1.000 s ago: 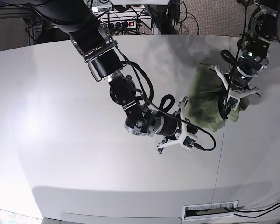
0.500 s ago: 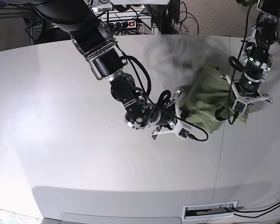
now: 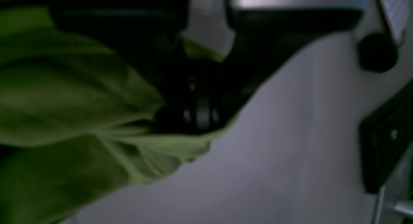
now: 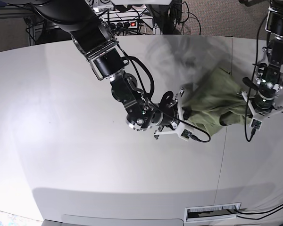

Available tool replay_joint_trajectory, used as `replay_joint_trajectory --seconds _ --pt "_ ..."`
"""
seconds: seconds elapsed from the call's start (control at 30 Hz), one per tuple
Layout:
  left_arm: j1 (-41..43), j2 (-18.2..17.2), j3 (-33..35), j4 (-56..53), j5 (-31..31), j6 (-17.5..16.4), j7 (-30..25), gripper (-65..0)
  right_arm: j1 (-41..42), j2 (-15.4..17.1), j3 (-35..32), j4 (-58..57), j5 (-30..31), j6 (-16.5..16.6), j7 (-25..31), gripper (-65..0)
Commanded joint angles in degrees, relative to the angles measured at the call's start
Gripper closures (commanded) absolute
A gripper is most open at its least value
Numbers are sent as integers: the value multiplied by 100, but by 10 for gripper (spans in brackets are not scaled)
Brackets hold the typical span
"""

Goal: Fold the T-shirt properly
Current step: 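Pull the bundle edges with both grippers to square the folded shirt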

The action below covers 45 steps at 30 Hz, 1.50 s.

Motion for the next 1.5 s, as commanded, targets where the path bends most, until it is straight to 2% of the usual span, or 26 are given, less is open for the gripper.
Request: replay_joint_trajectory --seconds 0.0,0.1,0.23,0.37,0.47,0.7,0.83,0.97,1.07,1.2,1.33,1.47 --pt "-109 -221 -61 177 66 85 17 0 188 -55 24 260 79 28 140 0" --pt "-94 -459 -61 461 66 260 516 0 188 -59 22 669 92 24 153 0" --pt "-61 -669 -61 968 -214 262 975 0 205 -72 22 874 179 24 485 0" --pt "50 -717 -61 1711 -721 258 1379 0 205 -79 17 872 101 28 968 0" --pt "310 -708 -61 2197 -627 247 1622 0 205 -79 17 872 -157 22 1349 0" --pt "1364 -699 -61 2483 -33 264 1746 0 203 -79 17 857 -166 20 1956 0" --pt "1714 -669 -61 2487 -39 293 1707 0 221 -79 4 776 -243 24 2122 0" --pt "1781 -667 -61 2507 -101 400 1711 0 319 -79 -258 234 -313 26 2131 0" --pt "1781 -654 -61 2669 -466 393 1700 0 326 -79 -457 -92 -643 20 2354 0" --pt "1797 -610 -61 2769 -603 389 1419 0 326 -79 -595 -131 -555 20 2184 0" --pt "1799 -461 -61 2752 -671 382 1156 0 278 -79 -592 -131 -229 26 1403 0" --pt "1797 -367 -61 2522 -739 365 820 0 184 -76 -595 -131 262 33 1014 0"
